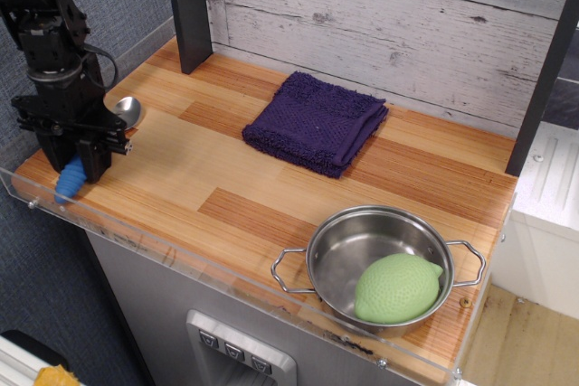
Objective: Place the spatula over the violet cloth
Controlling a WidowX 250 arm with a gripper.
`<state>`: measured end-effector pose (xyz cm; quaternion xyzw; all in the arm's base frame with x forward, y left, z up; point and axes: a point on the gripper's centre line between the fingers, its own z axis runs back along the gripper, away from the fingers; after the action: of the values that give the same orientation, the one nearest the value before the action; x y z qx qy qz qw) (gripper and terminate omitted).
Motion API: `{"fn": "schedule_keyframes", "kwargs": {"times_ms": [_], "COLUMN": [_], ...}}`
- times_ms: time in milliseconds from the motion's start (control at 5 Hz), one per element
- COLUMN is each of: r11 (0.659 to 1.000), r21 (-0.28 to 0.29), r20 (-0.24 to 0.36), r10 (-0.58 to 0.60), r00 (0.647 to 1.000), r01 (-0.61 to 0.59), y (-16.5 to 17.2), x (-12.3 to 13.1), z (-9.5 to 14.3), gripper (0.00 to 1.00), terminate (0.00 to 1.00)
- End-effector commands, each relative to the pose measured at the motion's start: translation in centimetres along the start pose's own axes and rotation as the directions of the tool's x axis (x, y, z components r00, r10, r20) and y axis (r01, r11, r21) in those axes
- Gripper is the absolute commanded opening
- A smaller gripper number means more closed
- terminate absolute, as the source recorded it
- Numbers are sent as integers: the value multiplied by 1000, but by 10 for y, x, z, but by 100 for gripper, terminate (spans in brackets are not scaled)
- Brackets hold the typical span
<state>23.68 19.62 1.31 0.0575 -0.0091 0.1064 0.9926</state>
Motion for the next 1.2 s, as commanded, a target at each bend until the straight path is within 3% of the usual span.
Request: {"fn": "schedule_keyframes", "kwargs": {"times_ms": [0, 200, 600, 1000], "r11": [997, 994, 965, 953], "r21": [74, 59, 49, 28], "r20": [124, 159, 166, 138], "r10": [-22, -100, -263, -302], "r00": [992, 982, 950, 943], "r01": [13, 92, 259, 301], "y": [-14, -47, -135, -169], "x": [6, 14, 40, 68], "z": [65, 80, 93, 73], "gripper": [0, 0, 0, 0], "terminate": [0, 0, 0, 0]}}
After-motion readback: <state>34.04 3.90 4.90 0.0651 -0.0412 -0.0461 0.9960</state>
